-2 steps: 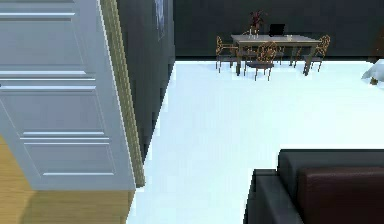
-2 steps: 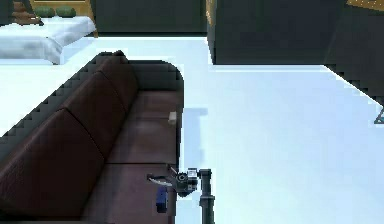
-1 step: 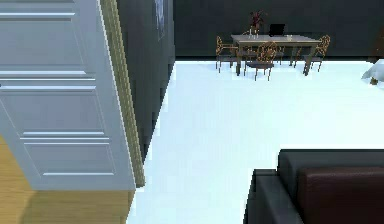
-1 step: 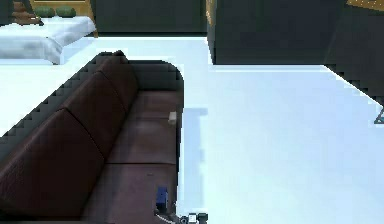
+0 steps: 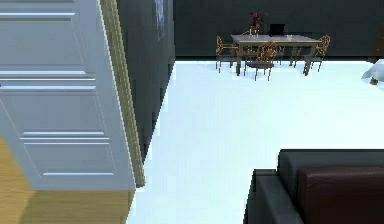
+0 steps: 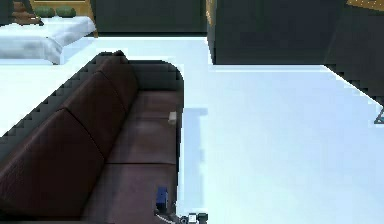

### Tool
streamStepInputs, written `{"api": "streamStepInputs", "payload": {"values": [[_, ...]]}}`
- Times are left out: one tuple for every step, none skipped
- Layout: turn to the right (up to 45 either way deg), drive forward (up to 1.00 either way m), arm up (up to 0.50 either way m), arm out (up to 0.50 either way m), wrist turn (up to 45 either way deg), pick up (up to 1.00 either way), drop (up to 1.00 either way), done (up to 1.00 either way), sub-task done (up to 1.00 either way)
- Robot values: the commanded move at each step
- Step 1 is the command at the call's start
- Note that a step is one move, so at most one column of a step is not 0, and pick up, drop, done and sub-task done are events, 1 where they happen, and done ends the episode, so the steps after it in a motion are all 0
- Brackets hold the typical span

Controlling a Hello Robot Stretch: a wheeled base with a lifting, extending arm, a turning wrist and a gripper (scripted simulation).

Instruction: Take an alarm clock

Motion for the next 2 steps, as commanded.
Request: {"api": "streamStepInputs", "payload": {"values": [[0.0, 0.00, 0.10, 0.00, 0.0, 0.00, 0.00, 0.00, 0.00], [0.0, 0.00, 0.00, 0.00, 0.0, 0.00, 0.00, 1.00, 0.00]]}}
